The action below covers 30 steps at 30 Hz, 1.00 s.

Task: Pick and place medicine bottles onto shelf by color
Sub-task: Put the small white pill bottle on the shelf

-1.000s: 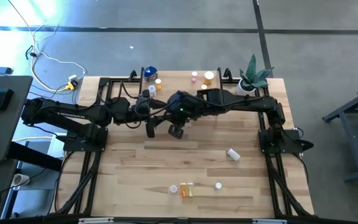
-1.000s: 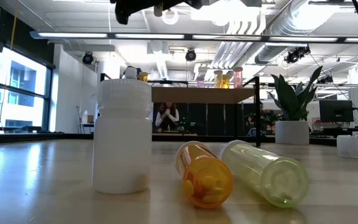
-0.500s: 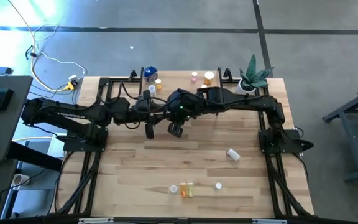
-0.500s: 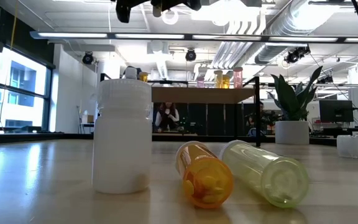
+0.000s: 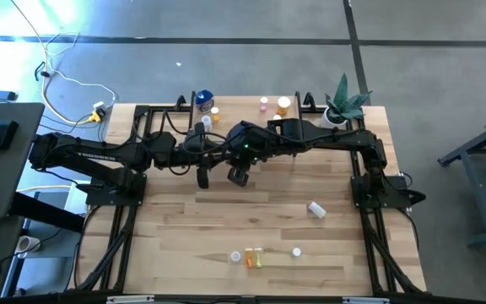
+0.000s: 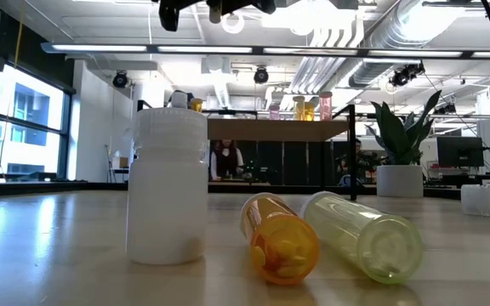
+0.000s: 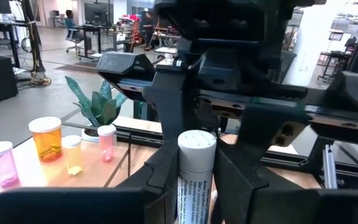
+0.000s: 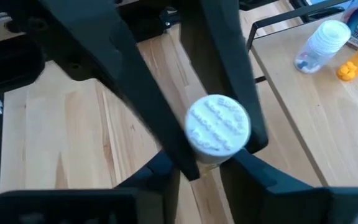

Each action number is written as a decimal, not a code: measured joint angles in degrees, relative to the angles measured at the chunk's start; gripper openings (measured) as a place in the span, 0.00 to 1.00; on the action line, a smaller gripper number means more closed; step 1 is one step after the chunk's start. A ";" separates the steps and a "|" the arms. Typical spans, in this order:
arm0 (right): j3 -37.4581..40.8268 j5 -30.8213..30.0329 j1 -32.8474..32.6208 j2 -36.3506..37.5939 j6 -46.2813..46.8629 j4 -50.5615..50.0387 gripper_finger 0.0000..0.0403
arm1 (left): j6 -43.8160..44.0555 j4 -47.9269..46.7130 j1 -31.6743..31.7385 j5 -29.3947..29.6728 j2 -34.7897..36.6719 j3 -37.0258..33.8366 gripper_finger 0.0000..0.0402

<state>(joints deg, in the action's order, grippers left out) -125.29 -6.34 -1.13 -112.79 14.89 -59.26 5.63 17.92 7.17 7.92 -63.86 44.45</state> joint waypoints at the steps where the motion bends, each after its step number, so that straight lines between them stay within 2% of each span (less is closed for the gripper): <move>1: 0.00 -0.01 0.00 0.00 -0.29 0.02 0.28 | -0.34 -0.06 0.01 0.00 0.00 0.00 0.18; 8: 0.00 -0.19 0.16 0.75 -1.00 -0.83 0.43 | -3.70 -0.42 1.66 -0.33 0.63 0.01 0.18; 13: 0.00 -0.03 1.10 3.24 -1.00 -2.43 0.47 | -3.15 -1.39 4.80 -2.79 1.36 0.02 0.18; 19: 0.00 -0.05 3.03 6.46 -3.41 -3.73 0.47 | -2.55 -1.38 9.39 -9.84 1.59 0.02 0.18; 26: 0.00 -0.10 7.02 10.14 -8.52 -4.82 0.47 | -1.76 -1.36 15.10 -22.40 1.57 0.02 0.18; 30: 0.00 -0.18 9.91 12.21 -10.71 -4.95 0.47 | -1.76 -1.21 17.61 -23.80 1.05 0.02 0.18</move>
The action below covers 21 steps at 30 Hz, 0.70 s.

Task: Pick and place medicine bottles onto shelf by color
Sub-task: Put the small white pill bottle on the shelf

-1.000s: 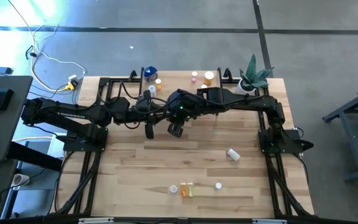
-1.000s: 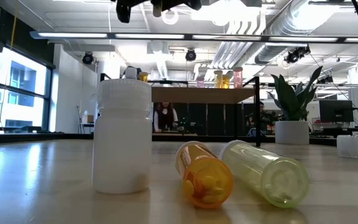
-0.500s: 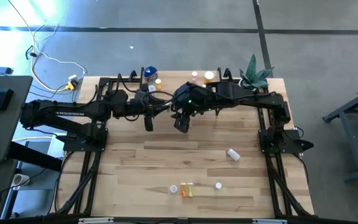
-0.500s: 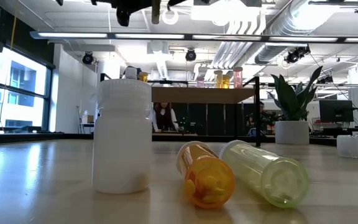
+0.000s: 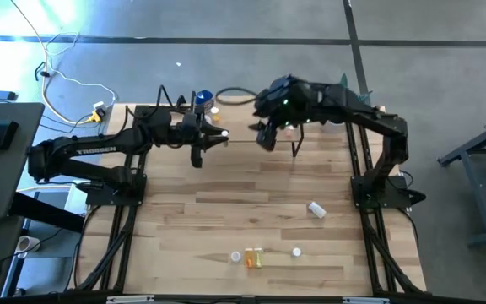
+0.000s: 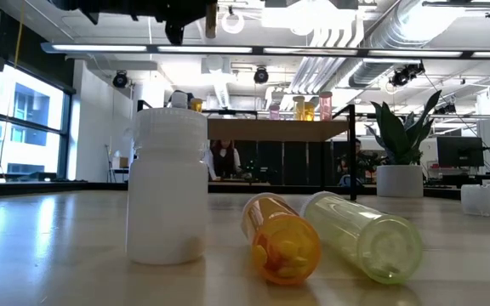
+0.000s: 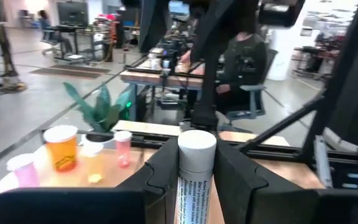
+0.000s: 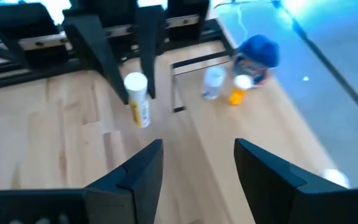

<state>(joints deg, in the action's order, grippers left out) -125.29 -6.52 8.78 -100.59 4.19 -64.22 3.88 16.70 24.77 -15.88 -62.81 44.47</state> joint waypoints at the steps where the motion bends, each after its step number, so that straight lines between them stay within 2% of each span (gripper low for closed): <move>1: 0.00 -0.02 0.66 0.41 -0.39 -0.07 0.47 | -0.02 -0.06 0.35 0.00 -0.38 0.00 0.18; 7: 0.00 -0.02 4.00 2.50 -1.66 -1.73 0.47 | -1.09 0.88 1.42 -2.58 -4.45 0.00 0.18; 12: 0.00 0.02 5.32 2.55 -2.50 -4.49 0.47 | -1.52 6.41 1.47 -2.33 -8.90 -0.01 0.18; 18: 0.00 0.02 6.12 2.55 -3.17 -6.88 0.47 | -0.20 8.79 1.47 -0.68 -12.17 -0.96 0.18; 21: 0.00 0.09 6.60 2.55 -4.06 -7.38 0.47 | 1.78 14.72 1.47 1.40 -12.13 -4.10 0.18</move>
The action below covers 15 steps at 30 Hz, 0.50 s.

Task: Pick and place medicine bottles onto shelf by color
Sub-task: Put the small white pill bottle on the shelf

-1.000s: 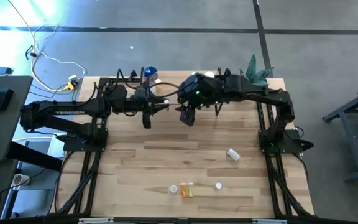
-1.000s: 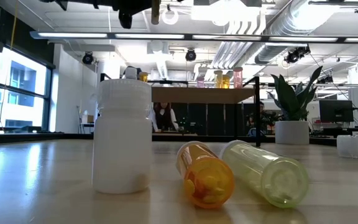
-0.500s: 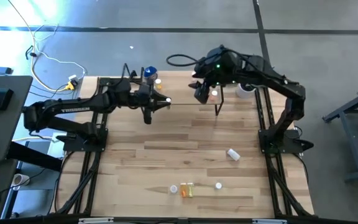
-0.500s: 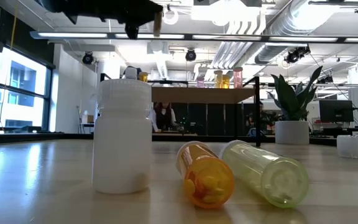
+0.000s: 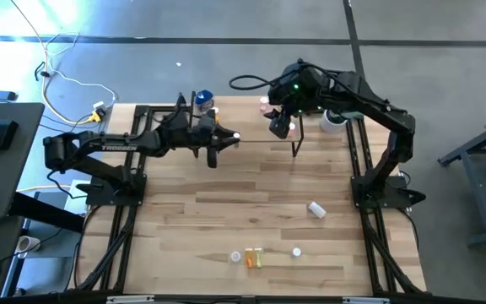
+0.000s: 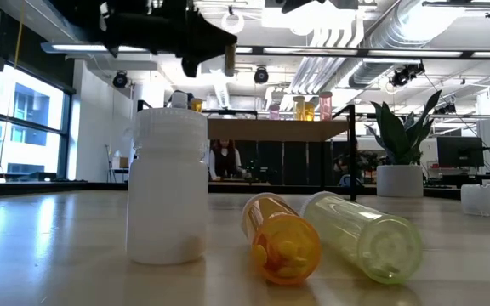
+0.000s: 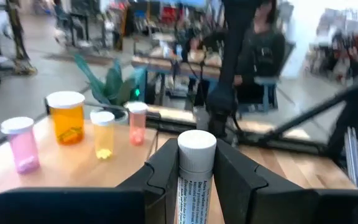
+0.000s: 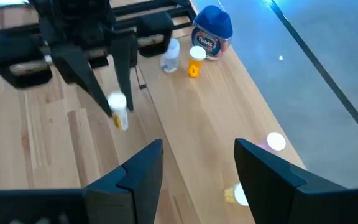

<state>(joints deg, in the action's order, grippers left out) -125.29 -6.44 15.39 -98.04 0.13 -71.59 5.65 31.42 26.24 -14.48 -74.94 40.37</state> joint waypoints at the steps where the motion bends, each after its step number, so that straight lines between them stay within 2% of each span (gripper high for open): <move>1: 0.00 0.00 0.11 0.00 -0.47 -0.19 0.47 | 1.24 2.39 0.04 0.23 0.48 -1.68 0.18; 5: 0.00 0.00 0.74 0.00 -1.49 -0.17 0.47 | 4.27 8.59 0.52 2.90 3.67 -7.76 0.18; 11: 0.00 0.00 1.80 0.00 -1.54 -0.17 0.47 | 3.50 9.10 -1.36 9.23 6.56 -11.80 0.18; 15: 0.00 0.00 2.44 0.00 -1.22 -0.17 0.47 | 1.13 9.38 -3.43 17.80 5.66 -12.49 0.18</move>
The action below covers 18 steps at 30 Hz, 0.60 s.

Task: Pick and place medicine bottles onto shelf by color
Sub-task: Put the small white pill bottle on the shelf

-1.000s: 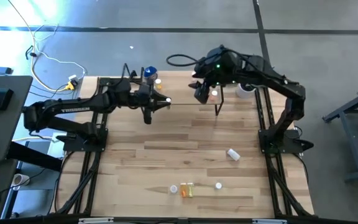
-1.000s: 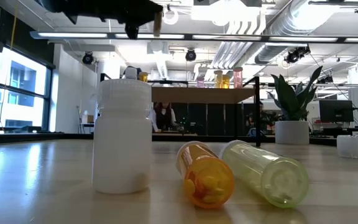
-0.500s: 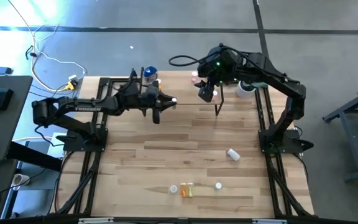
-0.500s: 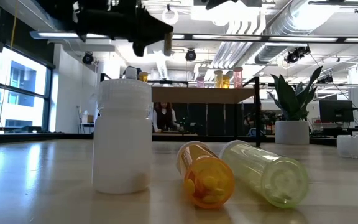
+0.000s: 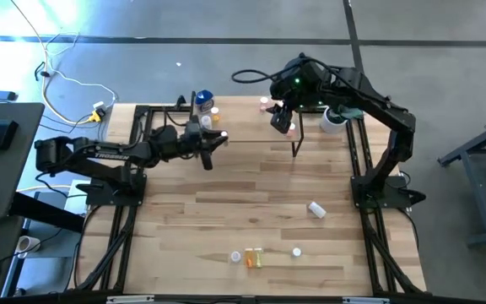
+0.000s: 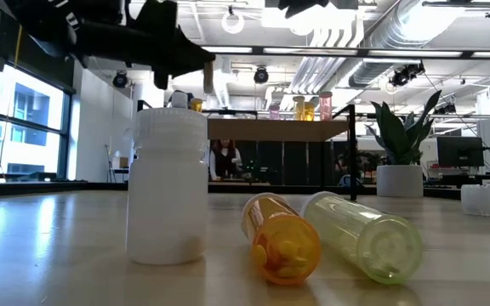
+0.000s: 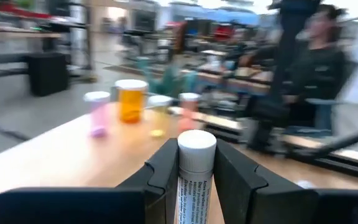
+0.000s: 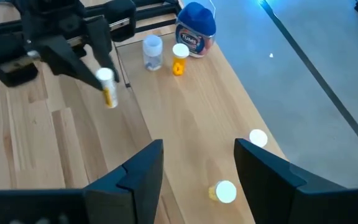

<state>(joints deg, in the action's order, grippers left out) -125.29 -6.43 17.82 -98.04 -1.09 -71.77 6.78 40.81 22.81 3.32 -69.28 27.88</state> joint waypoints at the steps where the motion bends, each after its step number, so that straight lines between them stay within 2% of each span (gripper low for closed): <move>1: 0.00 0.00 0.16 0.00 0.13 0.00 0.47 | -0.66 0.37 -0.45 1.85 -0.57 0.00 0.18; 6: 0.00 0.02 0.59 0.00 0.62 0.00 0.47 | -2.47 6.91 -1.24 6.24 -4.48 0.04 0.18; 13: 0.00 0.02 0.59 0.00 0.62 -0.16 0.47 | -2.58 14.48 -1.22 8.29 -11.65 0.04 0.18; 18: 0.00 0.00 0.59 0.00 0.20 -0.99 0.47 | -5.72 17.51 -0.53 6.89 -13.44 0.04 0.18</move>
<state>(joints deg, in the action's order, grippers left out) -125.29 -6.44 18.41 -98.04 -0.89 -72.76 1.06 58.32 22.28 10.21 -82.72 27.92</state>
